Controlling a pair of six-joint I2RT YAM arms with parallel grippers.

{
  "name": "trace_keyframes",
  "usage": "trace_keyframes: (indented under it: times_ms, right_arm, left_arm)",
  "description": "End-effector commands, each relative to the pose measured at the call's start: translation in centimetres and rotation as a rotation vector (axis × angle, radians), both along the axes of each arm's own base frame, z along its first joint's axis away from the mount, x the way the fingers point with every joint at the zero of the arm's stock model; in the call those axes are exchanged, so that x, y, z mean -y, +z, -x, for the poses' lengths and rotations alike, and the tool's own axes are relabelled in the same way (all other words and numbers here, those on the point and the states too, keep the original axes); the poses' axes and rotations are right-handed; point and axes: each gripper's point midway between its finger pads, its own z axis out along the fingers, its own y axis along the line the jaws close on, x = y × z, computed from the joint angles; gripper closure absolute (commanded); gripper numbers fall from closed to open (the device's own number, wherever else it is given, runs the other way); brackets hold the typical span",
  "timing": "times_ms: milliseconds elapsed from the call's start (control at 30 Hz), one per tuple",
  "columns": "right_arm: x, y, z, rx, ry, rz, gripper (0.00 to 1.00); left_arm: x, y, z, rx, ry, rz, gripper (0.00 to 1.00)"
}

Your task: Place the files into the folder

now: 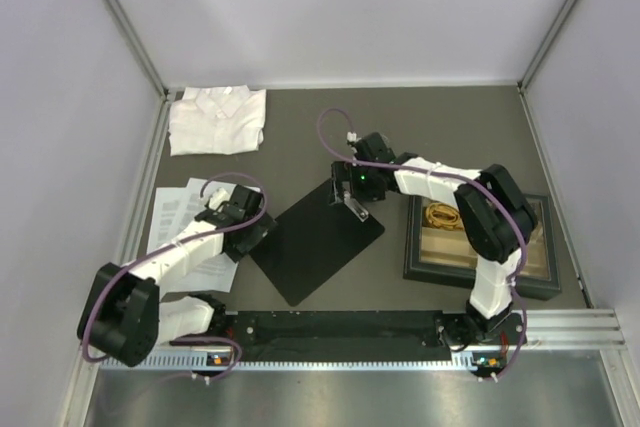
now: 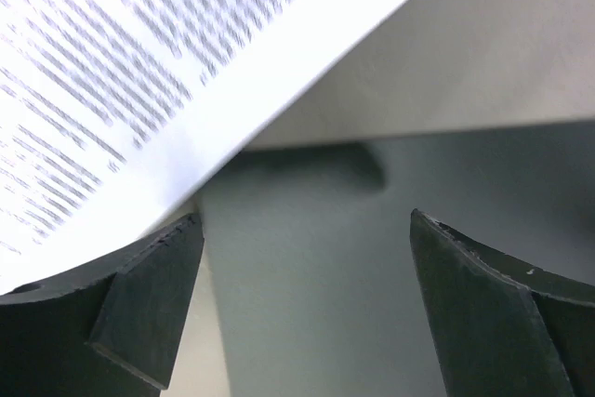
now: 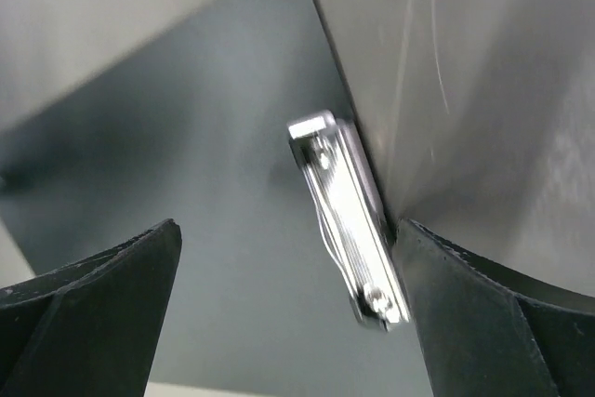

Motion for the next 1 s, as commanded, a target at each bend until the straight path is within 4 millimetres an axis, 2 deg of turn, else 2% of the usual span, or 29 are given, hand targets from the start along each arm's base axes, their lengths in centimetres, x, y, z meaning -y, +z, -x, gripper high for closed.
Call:
trace_keyframes:
  times_ms: [0, 33, 67, 133, 200, 267, 333, 400, 433, 533, 567, 600, 633, 667, 700, 733, 800, 833, 967]
  right_arm:
    - [2.4, 1.3, 1.7, 0.028, -0.017, 0.14, 0.02]
    - [3.5, 1.4, 1.1, 0.075, -0.022, 0.2, 0.02]
    - [4.0, 2.3, 0.7, 0.114, -0.025, 0.223, 0.01]
    - [5.3, 3.0, 0.2, 0.166, -0.008, 0.297, 0.01]
    - [5.3, 4.3, 0.2, 0.202, 0.021, 0.313, 0.01]
    - [4.7, 5.1, 0.2, 0.225, 0.055, 0.308, 0.02]
    - [3.1, 5.4, 0.7, 0.227, 0.112, 0.246, 0.04]
    - [2.2, 4.9, 0.7, 0.213, 0.131, 0.227, 0.09]
    - [1.7, 4.9, 0.8, 0.199, 0.141, 0.206, 0.12]
    - [0.2, 4.7, 0.9, 0.178, 0.183, 0.156, 0.27]
    - [-0.4, 4.9, 0.7, 0.183, 0.198, 0.14, 0.37]
    - [-0.7, 4.8, 0.9, 0.178, 0.217, 0.131, 0.42]
    - [-0.8, 4.1, 0.9, 0.17, 0.234, 0.149, 0.47]
    - [-0.8, 4.0, 0.7, 0.173, 0.238, 0.157, 0.59]
    - [-0.9, 3.8, 0.7, 0.173, 0.245, 0.158, 0.62]
    - [-0.8, 3.4, 0.6, 0.173, 0.25, 0.166, 0.63]
    - [-0.4, 3.1, 0.2, 0.185, 0.241, 0.191, 0.62]
    - [-0.2, 2.8, 0.2, 0.186, 0.243, 0.206, 0.62]
    - [0.0, 1.8, 0.2, 0.165, 0.254, 0.238, 0.62]
  left_arm:
    - [-2.3, 1.8, -2.5, 0.05, -0.045, -0.187, 0.03]
    - [-2.7, 2.2, -2.1, 0.03, -0.06, -0.213, 0.02]
    - [-2.5, 3.5, -2.6, 0.062, -0.079, -0.212, 0.02]
    - [-1.8, 4.4, -2.3, 0.067, -0.18, -0.198, 0.02]
    - [0.4, 6.2, -2.0, 0.107, -0.321, -0.111, 0.02]
    - [2.6, 8.1, -2.2, 0.188, -0.416, -0.019, 0.04]
    - [5.1, 9.1, -1.7, 0.226, -0.517, 0.1, 0.05]
    - [6.6, 10.2, -2.3, 0.291, -0.561, 0.163, 0.06]
    - [6.8, 10.6, -2.5, 0.302, -0.567, 0.169, 0.06]
    - [5.4, 11.2, -4.0, 0.315, -0.498, 0.089, 0.05]
    - [4.7, 11.3, -4.6, 0.321, -0.469, 0.047, 0.06]
    - [4.8, 11.5, -5.1, 0.338, -0.481, 0.049, 0.05]
    - [5.6, 11.5, -5.6, 0.336, -0.511, 0.077, 0.06]
    - [7.2, 11.6, -5.2, 0.33, -0.577, 0.151, 0.07]
    - [7.9, 11.4, -5.3, 0.316, -0.597, 0.183, 0.08]
    - [8.9, 10.8, -5.6, 0.294, -0.62, 0.223, 0.12]
    - [10.7, 10.5, -5.1, 0.256, -0.673, 0.318, 0.16]
    - [11.2, 9.5, -5.3, 0.238, -0.677, 0.339, 0.19]
    - [11.3, 7.8, -5.6, 0.227, -0.656, 0.346, 0.22]
